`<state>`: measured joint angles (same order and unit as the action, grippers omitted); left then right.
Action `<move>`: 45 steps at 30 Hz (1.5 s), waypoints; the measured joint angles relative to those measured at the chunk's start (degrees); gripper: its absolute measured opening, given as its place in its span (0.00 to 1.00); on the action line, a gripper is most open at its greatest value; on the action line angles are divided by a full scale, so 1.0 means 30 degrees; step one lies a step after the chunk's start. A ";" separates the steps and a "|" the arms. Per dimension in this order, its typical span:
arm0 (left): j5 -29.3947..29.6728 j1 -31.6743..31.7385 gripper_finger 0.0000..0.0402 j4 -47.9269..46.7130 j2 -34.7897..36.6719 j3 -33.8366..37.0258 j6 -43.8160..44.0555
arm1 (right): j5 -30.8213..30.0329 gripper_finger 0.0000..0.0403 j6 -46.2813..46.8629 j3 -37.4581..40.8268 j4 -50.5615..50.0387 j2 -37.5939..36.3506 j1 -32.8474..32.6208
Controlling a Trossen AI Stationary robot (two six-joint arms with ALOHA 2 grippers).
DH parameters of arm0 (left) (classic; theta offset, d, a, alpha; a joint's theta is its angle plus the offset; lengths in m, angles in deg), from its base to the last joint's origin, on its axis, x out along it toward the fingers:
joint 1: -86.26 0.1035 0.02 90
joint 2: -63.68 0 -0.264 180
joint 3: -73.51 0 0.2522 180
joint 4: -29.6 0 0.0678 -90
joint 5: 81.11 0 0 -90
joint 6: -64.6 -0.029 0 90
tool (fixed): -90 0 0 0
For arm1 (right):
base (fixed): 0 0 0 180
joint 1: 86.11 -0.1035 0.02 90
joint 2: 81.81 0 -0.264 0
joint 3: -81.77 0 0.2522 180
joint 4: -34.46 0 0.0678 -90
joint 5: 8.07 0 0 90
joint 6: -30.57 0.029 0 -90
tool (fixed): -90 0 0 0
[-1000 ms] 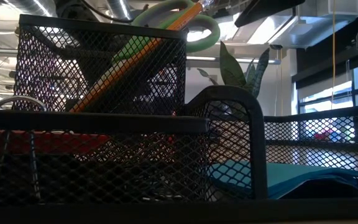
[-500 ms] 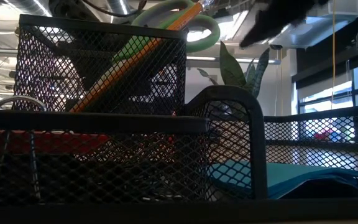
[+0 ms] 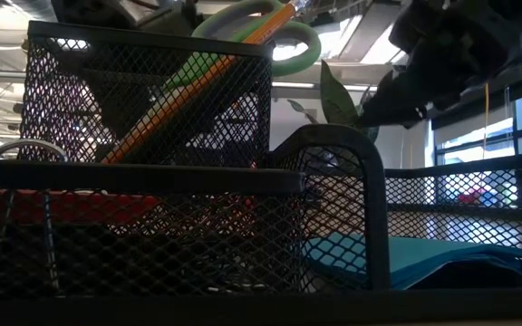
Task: Pick and place office supplies into organizer
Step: Put the yellow pencil into the desk organizer
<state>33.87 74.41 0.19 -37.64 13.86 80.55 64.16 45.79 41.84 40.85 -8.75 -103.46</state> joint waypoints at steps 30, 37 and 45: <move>-0.1583 -0.1168 0.02 0.1518 -0.0007 0.0006 -0.1092 | -0.0115 0.51 -0.0791 0.0131 0.9100 1.1259 0.2357; -0.1542 -0.1168 0.02 0.1518 -0.0007 0.0006 -0.1088 | -0.0082 0.51 -0.2044 0.0131 1.1046 1.2375 0.2353; -0.1316 -0.1168 0.03 0.1649 -0.0015 0.0010 -0.1493 | 0.0315 0.51 -0.2538 -0.0238 1.1173 1.2982 0.2368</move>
<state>29.93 70.91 5.14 -37.68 13.89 76.07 65.10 38.18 41.13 74.37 30.19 -96.35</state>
